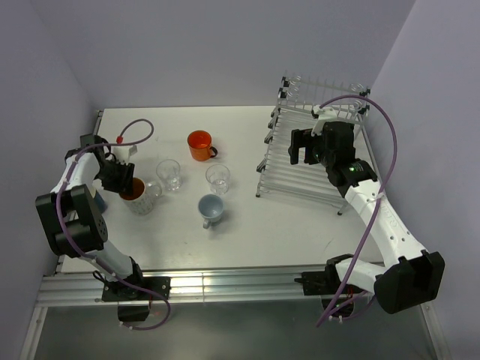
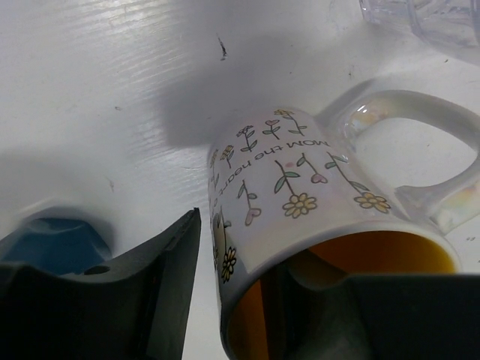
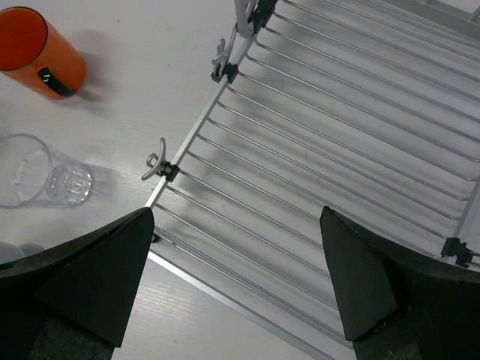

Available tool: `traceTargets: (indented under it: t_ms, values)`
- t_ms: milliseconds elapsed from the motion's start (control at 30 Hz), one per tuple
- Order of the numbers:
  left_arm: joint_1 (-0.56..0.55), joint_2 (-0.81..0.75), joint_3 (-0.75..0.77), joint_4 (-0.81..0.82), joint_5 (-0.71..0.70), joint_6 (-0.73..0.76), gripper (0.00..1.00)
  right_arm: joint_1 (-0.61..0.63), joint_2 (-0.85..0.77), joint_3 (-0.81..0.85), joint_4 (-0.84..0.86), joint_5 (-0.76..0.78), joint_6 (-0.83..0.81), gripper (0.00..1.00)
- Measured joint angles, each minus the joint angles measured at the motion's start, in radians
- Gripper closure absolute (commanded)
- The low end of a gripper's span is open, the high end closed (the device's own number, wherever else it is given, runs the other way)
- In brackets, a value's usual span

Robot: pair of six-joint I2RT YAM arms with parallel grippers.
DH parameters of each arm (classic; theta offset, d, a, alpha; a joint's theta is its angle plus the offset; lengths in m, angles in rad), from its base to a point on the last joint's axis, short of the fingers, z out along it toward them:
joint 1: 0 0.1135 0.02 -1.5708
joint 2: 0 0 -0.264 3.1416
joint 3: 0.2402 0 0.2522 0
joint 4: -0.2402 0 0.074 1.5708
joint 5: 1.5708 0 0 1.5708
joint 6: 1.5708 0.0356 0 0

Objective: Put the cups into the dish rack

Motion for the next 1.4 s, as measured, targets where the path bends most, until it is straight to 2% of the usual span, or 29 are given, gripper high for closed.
traceTargets:
  t_ms: [200, 333, 433, 567, 800, 967, 1100, 1267, 1400]
  values:
    - [-0.01, 0.0, 0.0, -0.007, 0.008, -0.001, 0.67, 0.0, 0.0, 0.002, -0.003, 0.0, 0.0, 0.0]
    - [-0.011, 0.0, 0.0, 0.001, -0.013, 0.008, 0.83, 0.0, 0.0, 0.014, -0.023, -0.008, 0.002, 0.0]
    - [-0.013, 0.0, 0.0, -0.001, -0.014, 0.011, 0.86, 0.0, -0.001, 0.03, -0.025, -0.013, 0.002, 0.0]
    - [-0.015, -0.001, 0.001, -0.003, -0.015, 0.011, 1.0, 0.0, -0.016, 0.039, -0.03, -0.012, 0.009, 0.0]
    - [-0.019, -0.008, 0.059, -0.103, -0.009, 0.015, 1.0, -0.002, -0.047, 0.079, -0.063, -0.003, 0.015, 0.0]
    - [-0.023, -0.052, 0.201, -0.193, -0.008, 0.035, 1.0, -0.033, -0.056, 0.126, -0.09, -0.033, 0.047, 0.0]
    - [-0.025, -0.128, 0.315, -0.235, -0.014, 0.067, 1.0, -0.078, -0.091, 0.134, -0.103, -0.114, 0.057, 0.0]
    - [-0.038, -0.305, 0.329, -0.185, -0.029, 0.076, 1.0, -0.09, -0.101, 0.201, -0.151, -0.267, 0.061, 0.02]
    - [-0.078, -0.517, 0.208, -0.014, -0.035, 0.09, 1.0, -0.09, -0.103, 0.221, -0.158, -0.418, 0.1, 0.03]
